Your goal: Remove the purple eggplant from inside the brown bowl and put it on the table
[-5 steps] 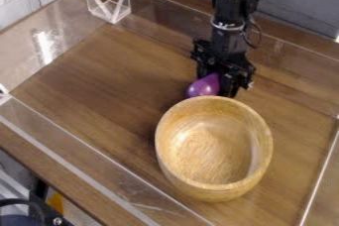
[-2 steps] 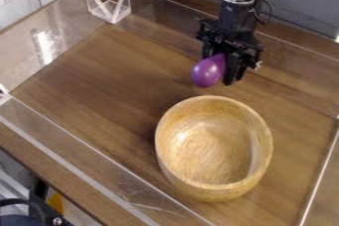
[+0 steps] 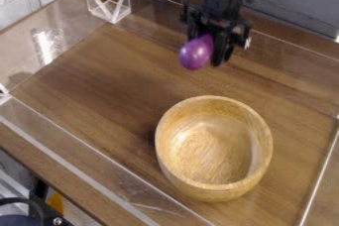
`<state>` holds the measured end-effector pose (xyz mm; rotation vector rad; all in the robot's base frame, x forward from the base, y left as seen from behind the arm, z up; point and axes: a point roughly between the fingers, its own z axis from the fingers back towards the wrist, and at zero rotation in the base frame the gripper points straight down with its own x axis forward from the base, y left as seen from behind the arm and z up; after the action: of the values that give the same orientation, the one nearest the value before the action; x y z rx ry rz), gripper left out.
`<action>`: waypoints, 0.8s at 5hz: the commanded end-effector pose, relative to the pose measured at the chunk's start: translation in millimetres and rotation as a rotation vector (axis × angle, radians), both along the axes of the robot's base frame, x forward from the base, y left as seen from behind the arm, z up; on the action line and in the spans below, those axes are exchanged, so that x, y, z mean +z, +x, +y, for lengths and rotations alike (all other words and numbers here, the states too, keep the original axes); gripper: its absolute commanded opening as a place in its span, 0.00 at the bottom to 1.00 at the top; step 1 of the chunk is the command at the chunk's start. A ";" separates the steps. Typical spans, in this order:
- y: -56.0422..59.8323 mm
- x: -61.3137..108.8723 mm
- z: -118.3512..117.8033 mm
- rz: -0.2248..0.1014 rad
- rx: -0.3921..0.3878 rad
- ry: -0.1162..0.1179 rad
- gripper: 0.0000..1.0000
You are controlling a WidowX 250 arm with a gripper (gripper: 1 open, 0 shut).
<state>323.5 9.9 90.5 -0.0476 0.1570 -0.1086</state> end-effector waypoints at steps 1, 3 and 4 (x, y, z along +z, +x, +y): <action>2.9 32.4 9.3 -0.105 0.054 -0.012 0.00; 11.3 28.8 2.2 -0.108 -0.013 -0.039 0.00; 9.1 20.5 -9.0 -0.106 -0.056 -0.052 0.00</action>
<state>329.3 2.4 98.1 -0.0931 0.0958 -0.1522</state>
